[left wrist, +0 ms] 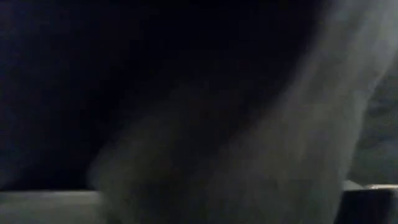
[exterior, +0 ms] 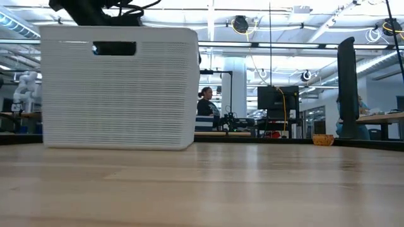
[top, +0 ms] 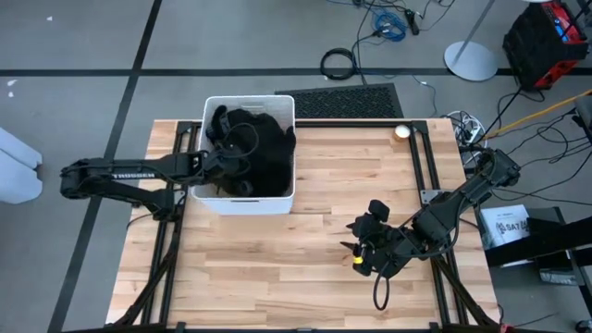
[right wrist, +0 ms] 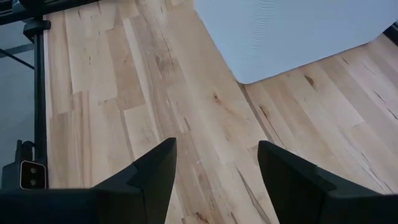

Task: Sort clothes
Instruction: Put the black shirt into the white laundry bin

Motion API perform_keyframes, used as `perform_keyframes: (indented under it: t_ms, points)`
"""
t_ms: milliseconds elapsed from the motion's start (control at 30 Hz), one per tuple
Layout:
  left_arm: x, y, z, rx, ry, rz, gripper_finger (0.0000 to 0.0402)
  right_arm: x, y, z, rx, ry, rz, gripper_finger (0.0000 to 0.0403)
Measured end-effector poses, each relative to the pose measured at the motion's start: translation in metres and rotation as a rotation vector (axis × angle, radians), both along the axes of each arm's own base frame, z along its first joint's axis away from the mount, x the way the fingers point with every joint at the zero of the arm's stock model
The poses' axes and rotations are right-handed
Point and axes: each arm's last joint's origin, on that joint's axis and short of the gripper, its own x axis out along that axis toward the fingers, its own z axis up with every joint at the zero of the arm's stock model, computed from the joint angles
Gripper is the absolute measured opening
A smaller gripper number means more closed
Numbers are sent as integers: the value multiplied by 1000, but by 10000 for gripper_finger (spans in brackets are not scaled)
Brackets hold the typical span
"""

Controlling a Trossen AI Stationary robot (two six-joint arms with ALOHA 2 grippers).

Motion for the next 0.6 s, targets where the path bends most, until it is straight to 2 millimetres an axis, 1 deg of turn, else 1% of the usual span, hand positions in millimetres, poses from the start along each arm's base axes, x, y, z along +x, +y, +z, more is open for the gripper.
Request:
perform_keyframes:
  t_ms: [100, 133, 200, 267, 333, 500, 600]
  points:
    - [-1, 0, 13, 0, 30, 12, 260, 0, 0, 0, 0, 0, 0, 212]
    - [-3, 0, 20, -6, 48, 9, 279, 0, 0, 0, 0, 0, 0, 212]
    - [-6, -1, 37, -24, 67, -3, 306, 0, 0, 0, 0, 0, 0, 212]
    - [-8, -2, 57, -40, 62, -25, 317, 0, 0, 0, -1, 0, 0, 212]
    - [-11, -4, 79, -59, 19, -52, 321, 0, 0, 0, -4, 0, 2, 212]
    - [-20, -9, 136, -36, -167, -130, 323, 0, 0, 0, -8, -1, 1, 212]
    - [-29, -11, 166, 4, -267, -146, 324, 0, 0, 0, -5, -2, -1, 212]
